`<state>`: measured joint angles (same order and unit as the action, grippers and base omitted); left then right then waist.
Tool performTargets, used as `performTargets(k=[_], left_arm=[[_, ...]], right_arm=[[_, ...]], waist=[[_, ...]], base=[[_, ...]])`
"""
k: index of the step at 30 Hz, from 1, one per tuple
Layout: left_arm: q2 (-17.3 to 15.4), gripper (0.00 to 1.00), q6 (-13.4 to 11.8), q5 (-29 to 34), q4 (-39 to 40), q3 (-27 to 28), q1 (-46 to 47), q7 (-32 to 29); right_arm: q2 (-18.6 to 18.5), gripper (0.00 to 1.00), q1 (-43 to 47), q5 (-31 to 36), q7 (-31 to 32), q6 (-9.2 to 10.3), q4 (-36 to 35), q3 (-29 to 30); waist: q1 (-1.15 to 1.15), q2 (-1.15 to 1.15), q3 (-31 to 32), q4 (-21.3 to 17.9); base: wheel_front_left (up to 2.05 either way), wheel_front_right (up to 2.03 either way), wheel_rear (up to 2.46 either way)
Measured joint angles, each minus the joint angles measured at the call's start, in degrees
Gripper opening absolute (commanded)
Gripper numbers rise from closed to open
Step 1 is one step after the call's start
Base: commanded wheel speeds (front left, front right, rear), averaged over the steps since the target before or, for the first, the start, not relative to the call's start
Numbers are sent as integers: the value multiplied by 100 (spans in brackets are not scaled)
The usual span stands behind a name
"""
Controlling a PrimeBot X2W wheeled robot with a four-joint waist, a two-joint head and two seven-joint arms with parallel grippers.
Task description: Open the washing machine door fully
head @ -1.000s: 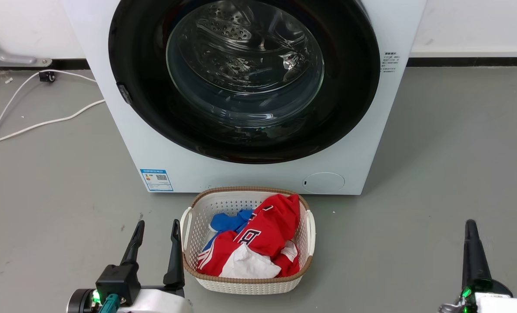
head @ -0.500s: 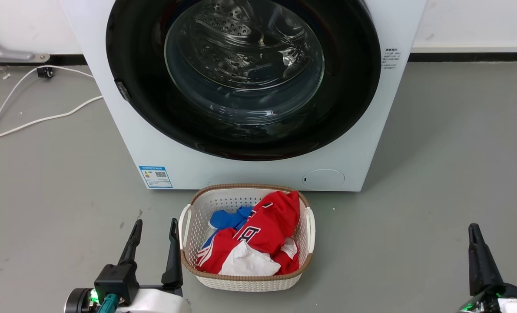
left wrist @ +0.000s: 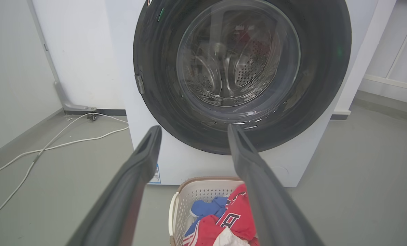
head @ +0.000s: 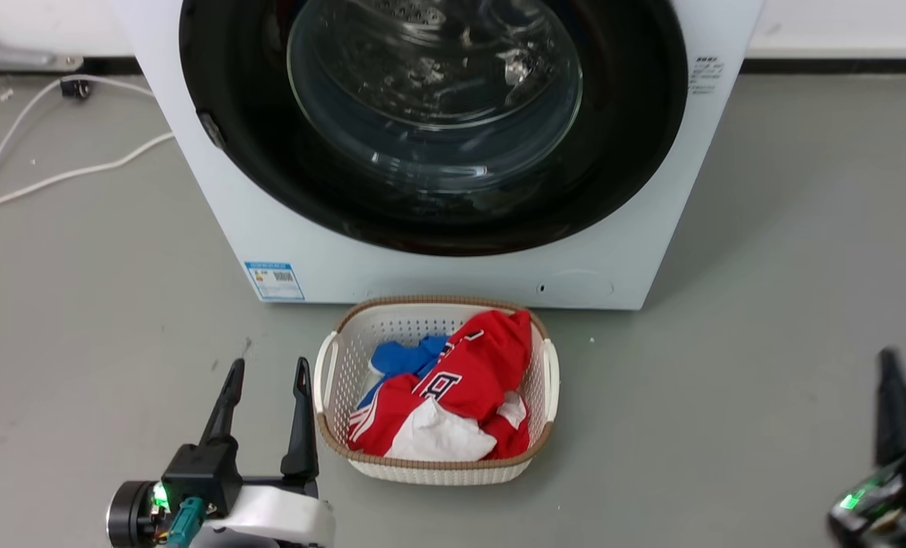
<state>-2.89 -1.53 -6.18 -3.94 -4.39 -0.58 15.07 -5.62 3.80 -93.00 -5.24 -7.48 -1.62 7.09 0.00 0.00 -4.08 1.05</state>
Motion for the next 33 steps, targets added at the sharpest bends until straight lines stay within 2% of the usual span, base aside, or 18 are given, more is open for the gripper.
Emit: performTargets(k=[6, 14, 22, 33], left_arm=[[-1, 100, -8, 40, 90, 24, 193, 0], [-1, 100, -27, 57, 234, -22, 542, 0], [-2, 100, -56, 97, 437, -83, 923, 0], [-1, 100, -136, 93, 697, -233, 1241, 0]], right_arm=[[-463, 0, -1140, -90, 209, 0, 637, 523], [-1149, 0, -2728, -67, 646, -1, 1564, 784], [-1870, 0, -4271, 248, 1287, 0, 2205, 428], [-2469, 0, -6022, 831, 2054, 0, 3153, -423]], waist=[[0, 0, -339, 49], [0, 0, -873, 173], [1, 0, -1522, 372], [1, 0, -2292, 672]], base=[[0, 0, 0], [0, 0, 0], [0, 0, 0], [0, 0, 0]])
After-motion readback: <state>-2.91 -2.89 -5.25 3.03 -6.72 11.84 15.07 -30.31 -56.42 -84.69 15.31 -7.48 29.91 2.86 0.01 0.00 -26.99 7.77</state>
